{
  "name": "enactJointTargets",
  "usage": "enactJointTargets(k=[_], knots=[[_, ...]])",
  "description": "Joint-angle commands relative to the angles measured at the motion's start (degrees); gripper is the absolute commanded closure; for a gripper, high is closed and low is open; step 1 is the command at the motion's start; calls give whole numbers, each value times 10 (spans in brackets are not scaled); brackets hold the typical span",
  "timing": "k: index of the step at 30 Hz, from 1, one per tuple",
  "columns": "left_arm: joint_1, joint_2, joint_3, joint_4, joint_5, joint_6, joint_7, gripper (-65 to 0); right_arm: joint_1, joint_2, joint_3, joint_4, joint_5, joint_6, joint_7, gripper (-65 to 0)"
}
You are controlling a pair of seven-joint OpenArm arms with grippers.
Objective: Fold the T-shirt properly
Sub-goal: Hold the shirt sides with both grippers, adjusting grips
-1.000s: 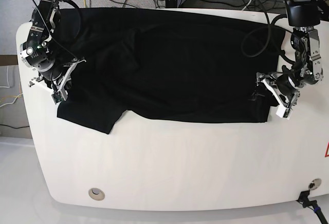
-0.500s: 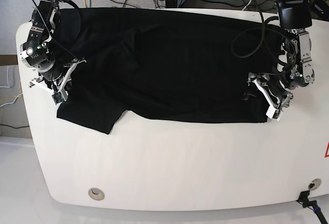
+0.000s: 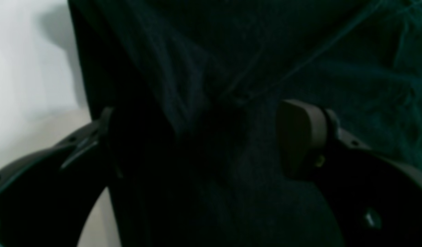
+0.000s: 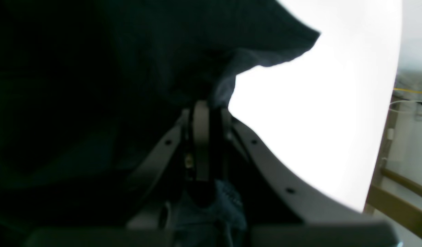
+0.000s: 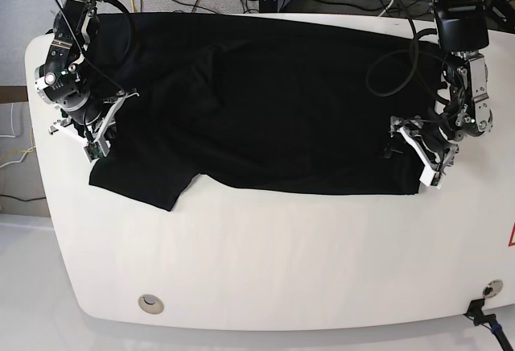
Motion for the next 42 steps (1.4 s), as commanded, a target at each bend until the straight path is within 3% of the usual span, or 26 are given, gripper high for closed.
enactJointTargets(k=[1, 4, 6, 10, 15, 25, 30, 32, 36, 42], knots=[[-7, -8, -2, 6, 1, 1, 2, -551, 8, 9, 4, 8, 5, 16, 13, 0], [-8, -8, -2, 7, 1, 1, 2, -544, 8, 9, 4, 8, 5, 22, 13, 0], [-9, -8, -2, 7, 1, 1, 2, -464, 8, 9, 4, 8, 5, 22, 13, 0], [-9, -8, -3, 7, 0, 1, 2, -238, 8, 9, 4, 8, 4, 22, 13, 0], [-9, -8, -3, 12, 0, 1, 2, -114, 8, 9, 4, 8, 4, 22, 13, 0], [-9, -12, -36, 56, -1, 0, 4, -117, 6, 9, 4, 8, 4, 22, 13, 0], [-9, -12, -36, 56, 0, 0, 4, -272, 6, 9, 4, 8, 4, 22, 13, 0], [-9, -12, -35, 56, 0, 0, 4, -237, 6, 9, 4, 8, 4, 22, 13, 0], [-9, -11, -33, 56, 0, 0, 4, -78, 7, 9, 5, 8, 4, 22, 13, 0], [-9, -11, -33, 55, 0, 0, 4, -94, 7, 9, 5, 8, 4, 22, 13, 0]])
